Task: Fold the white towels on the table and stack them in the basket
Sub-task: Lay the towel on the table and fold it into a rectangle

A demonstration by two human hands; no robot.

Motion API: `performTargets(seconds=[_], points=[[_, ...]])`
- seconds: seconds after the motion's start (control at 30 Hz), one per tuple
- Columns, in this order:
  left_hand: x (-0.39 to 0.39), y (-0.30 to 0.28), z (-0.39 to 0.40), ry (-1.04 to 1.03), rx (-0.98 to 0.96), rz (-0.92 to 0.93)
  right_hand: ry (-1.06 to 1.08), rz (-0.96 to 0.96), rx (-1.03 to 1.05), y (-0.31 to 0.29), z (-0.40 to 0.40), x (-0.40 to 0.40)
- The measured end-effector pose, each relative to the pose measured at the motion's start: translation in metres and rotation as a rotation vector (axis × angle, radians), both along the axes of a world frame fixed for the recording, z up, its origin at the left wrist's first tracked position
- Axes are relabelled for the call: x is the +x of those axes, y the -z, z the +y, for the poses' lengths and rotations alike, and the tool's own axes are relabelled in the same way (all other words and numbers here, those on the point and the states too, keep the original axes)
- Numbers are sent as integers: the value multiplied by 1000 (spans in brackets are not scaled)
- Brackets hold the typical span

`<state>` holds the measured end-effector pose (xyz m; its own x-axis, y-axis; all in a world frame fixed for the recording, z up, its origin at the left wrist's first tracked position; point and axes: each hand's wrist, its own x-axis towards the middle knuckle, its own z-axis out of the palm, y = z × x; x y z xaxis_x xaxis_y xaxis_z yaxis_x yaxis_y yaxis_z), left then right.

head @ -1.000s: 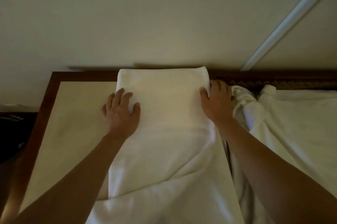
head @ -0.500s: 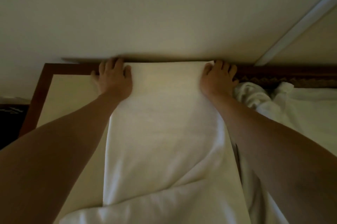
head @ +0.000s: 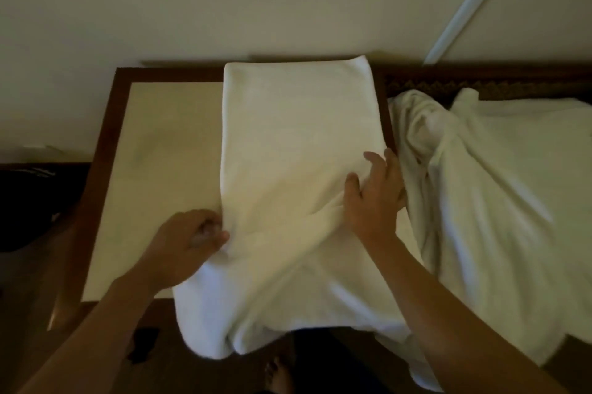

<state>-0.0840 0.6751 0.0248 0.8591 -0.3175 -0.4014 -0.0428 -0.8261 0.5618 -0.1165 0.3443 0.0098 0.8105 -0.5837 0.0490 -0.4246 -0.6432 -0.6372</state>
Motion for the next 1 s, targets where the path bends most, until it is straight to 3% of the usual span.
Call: performTargets(seconds=[0.1,0.2,0.33,0.4,0.53,0.73,0.8,0.87,0.93,1.0], points=[[-24,-10,16,132,184,103,-18,36,17,-6,38,-47],[-45,-17,25,13,142,182,-96,94,73,-13,72,-81],[-93,-41,20,-98,100,-42,-105,110,190,-30,106,-122],[-125,-62,7,-115,-11,-122,-71,98,448,-44,112,-137],[-196,-90,-39,16,-183,-110,-5,284,959,-83,109,-164],[-247,-80,-81,178,-314,67,-6,214,858,-76,74,-213],[-248,-69,-77,2,-435,114,20,206,915,-72,60,-230],[-243,-52,-69,-353,-535,62,32,197,959,-69,49,-245],[-234,-31,-62,-698,-519,41,41,147,977,-63,36,-258],[-222,-9,-58,-897,-475,168,93,63,1046,-60,23,-269]])
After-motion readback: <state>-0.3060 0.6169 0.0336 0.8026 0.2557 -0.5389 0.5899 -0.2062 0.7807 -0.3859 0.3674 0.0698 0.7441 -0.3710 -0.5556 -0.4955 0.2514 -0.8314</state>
